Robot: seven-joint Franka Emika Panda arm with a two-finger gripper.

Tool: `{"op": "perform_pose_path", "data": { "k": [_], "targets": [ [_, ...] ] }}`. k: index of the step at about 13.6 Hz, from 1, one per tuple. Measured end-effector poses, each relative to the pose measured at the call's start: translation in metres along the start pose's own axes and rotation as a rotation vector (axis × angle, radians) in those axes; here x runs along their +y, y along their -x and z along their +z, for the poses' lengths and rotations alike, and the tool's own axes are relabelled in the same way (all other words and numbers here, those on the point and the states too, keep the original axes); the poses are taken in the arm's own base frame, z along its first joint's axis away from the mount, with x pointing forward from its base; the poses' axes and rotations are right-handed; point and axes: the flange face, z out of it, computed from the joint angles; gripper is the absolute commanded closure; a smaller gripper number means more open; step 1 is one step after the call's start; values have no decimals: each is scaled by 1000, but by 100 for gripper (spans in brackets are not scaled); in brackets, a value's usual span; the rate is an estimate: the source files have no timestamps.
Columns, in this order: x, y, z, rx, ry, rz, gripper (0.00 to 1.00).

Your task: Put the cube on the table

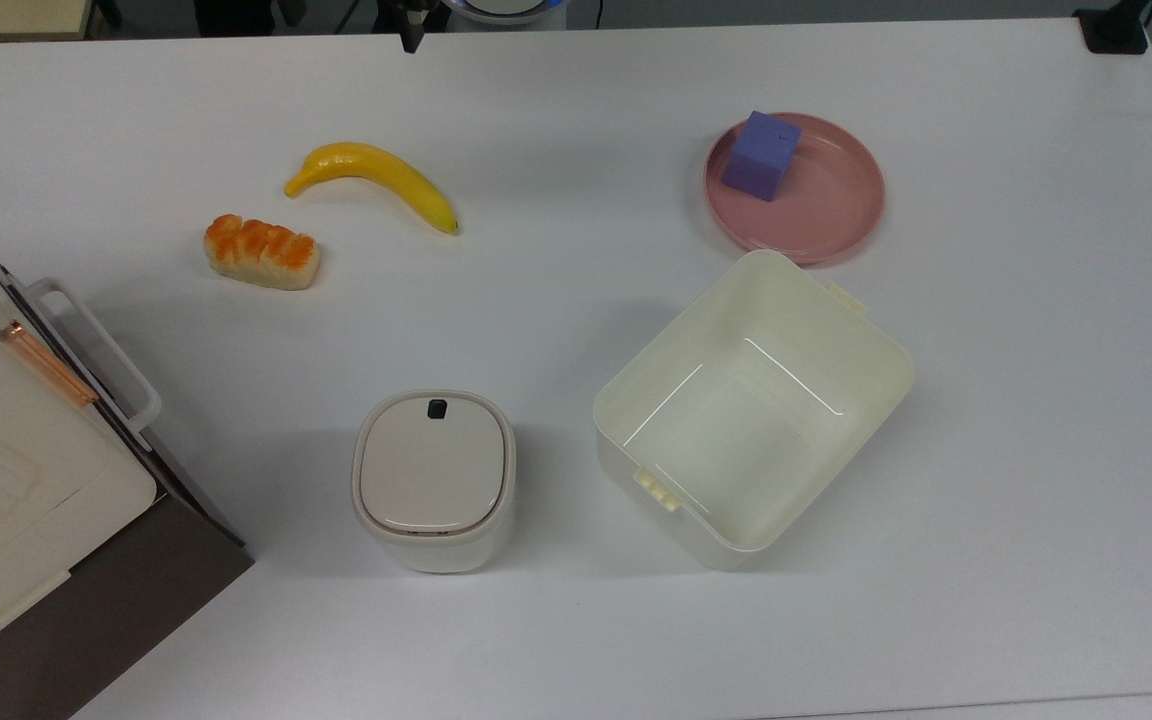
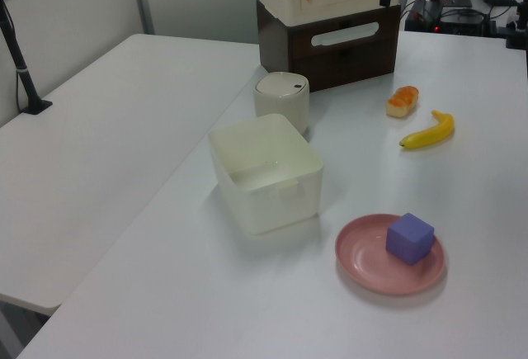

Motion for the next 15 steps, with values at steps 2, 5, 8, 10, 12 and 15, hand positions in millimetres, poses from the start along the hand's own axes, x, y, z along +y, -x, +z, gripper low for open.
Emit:
{"op": "perform_pose_path", "data": {
  "k": [2,5,8,10,12,15],
  "targets": [
    [0,0,0,0,0,1,0],
    [0,0,1,-1,0,-45,0],
    [0,-1,2,-4,1,-91,0],
    [0,-1,3,-7,1,-92,0],
    [1,-1,4,-8,2,-61,0],
    [1,-2,4,-9,2,-23,0]
  ]
}}
